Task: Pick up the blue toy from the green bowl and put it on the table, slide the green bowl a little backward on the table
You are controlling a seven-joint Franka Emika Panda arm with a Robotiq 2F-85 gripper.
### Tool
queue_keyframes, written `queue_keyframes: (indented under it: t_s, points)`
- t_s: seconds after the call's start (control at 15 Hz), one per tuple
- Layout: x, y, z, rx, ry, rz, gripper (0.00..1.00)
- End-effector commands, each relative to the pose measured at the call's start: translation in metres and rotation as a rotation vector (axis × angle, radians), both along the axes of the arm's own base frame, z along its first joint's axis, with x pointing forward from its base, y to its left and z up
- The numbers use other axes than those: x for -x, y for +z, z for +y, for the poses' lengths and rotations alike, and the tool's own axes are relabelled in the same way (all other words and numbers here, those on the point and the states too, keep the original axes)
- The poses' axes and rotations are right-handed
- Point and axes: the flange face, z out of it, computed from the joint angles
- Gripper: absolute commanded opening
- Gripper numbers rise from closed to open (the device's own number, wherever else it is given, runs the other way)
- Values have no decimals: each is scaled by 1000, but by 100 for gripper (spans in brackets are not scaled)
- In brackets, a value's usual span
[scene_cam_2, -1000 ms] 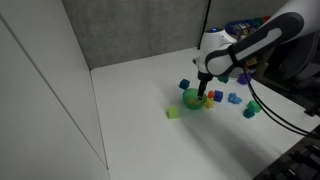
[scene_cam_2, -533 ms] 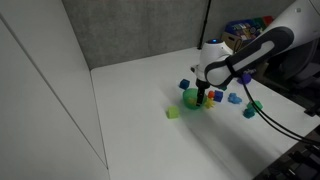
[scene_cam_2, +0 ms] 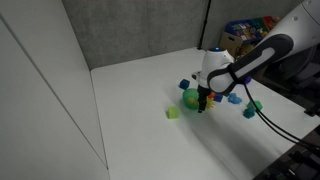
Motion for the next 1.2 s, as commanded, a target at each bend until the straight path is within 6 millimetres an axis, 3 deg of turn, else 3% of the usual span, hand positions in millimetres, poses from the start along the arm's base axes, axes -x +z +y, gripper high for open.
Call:
queue_keyframes:
  t_s: [0.0,0.53,1.13]
  points:
    - [13,-2,-1,-17,51,3,100]
    - [37,-10,-2,9,80,31,100]
    - [41,-3,-4,3,67,19,100]
